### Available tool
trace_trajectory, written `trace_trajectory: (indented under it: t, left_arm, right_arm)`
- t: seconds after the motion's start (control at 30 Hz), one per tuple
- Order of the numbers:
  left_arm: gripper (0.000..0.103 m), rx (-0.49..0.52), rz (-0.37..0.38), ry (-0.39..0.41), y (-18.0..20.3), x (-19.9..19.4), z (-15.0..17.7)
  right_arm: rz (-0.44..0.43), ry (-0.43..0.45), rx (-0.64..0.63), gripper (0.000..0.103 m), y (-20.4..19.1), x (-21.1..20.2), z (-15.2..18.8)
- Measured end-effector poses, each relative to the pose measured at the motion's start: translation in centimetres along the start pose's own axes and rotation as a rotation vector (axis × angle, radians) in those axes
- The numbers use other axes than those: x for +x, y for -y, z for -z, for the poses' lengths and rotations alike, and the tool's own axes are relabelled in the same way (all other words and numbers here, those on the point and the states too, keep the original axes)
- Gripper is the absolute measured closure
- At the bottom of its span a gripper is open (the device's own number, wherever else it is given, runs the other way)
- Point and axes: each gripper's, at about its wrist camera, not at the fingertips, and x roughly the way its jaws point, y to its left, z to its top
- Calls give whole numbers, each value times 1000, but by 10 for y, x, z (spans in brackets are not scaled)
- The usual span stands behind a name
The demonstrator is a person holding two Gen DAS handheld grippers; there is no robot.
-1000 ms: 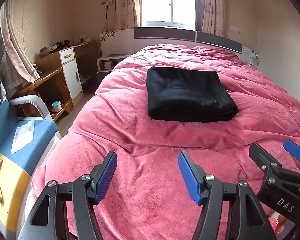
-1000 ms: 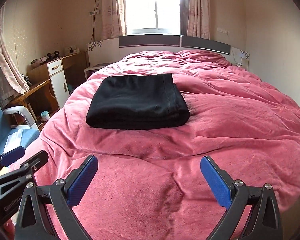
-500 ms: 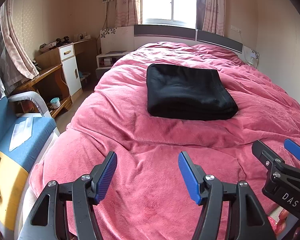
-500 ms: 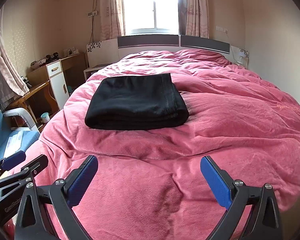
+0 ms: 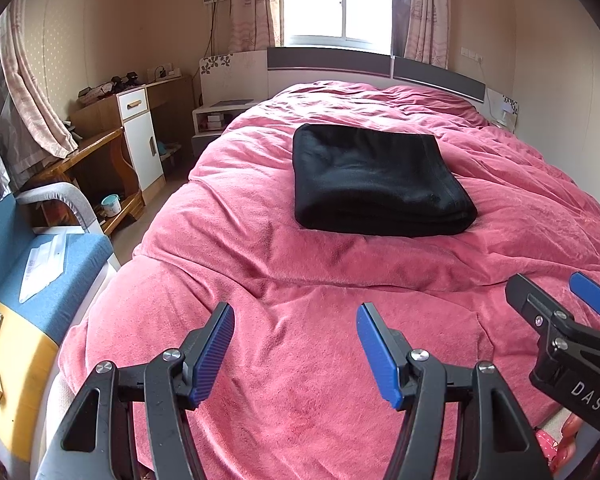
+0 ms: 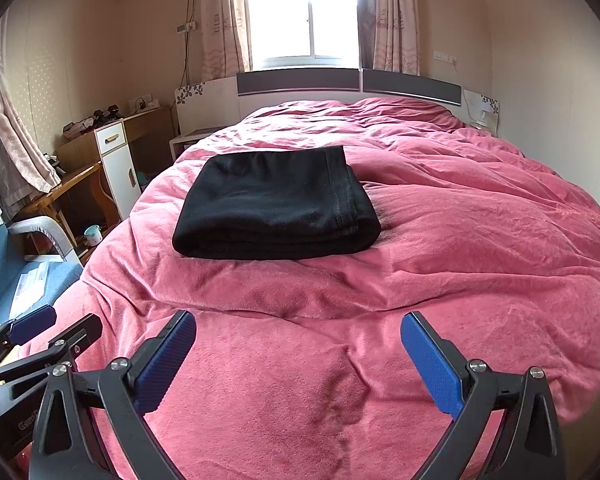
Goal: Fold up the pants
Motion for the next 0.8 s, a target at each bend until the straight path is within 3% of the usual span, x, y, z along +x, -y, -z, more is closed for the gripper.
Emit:
trace_trajectory:
  t: [0.8]
  left_arm:
    - [38, 20, -5, -34, 2, 7, 4]
  right_arm:
    - [-8, -18, -8, 0, -2, 4, 1]
